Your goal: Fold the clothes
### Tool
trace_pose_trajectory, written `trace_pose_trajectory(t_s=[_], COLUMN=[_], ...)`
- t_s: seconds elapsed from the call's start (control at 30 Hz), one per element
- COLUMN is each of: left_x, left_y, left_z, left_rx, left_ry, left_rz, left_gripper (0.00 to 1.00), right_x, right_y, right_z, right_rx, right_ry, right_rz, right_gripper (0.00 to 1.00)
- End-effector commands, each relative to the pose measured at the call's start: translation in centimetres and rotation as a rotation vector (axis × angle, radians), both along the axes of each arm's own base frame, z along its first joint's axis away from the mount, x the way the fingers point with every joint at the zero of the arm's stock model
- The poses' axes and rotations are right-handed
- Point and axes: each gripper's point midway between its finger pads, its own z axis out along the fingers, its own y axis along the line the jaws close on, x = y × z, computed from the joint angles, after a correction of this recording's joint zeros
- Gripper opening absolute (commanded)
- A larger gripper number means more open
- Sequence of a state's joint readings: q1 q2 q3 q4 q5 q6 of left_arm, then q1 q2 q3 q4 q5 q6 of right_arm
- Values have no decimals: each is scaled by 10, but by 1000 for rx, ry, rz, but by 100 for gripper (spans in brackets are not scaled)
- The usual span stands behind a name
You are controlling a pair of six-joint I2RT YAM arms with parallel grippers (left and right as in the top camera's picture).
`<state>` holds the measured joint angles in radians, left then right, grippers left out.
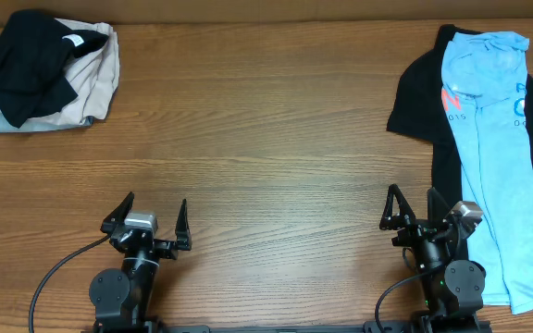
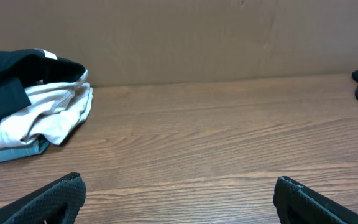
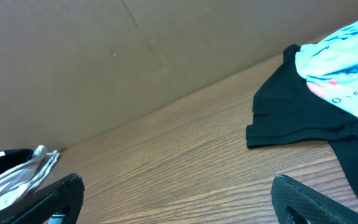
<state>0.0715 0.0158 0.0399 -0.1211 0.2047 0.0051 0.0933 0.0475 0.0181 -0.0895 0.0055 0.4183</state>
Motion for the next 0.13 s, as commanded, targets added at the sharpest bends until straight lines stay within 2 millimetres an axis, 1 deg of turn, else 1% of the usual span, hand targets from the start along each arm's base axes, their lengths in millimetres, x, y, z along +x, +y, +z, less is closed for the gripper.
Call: trace_pose_trajectory(t_s=[0.0,0.1], left_x=[0,0], left_y=[0,0], left_z=[-1,-1], left_rx=[-8,-8], left_ry=[-7,-7], left_rz=[3,3], left_gripper=[100,100], right_x=[0,0], right_y=[1,1], right_z=[-1,-1], right_rx=[2,2], right_ry=[-6,-6], right_rz=[4,4], right_gripper=[100,100])
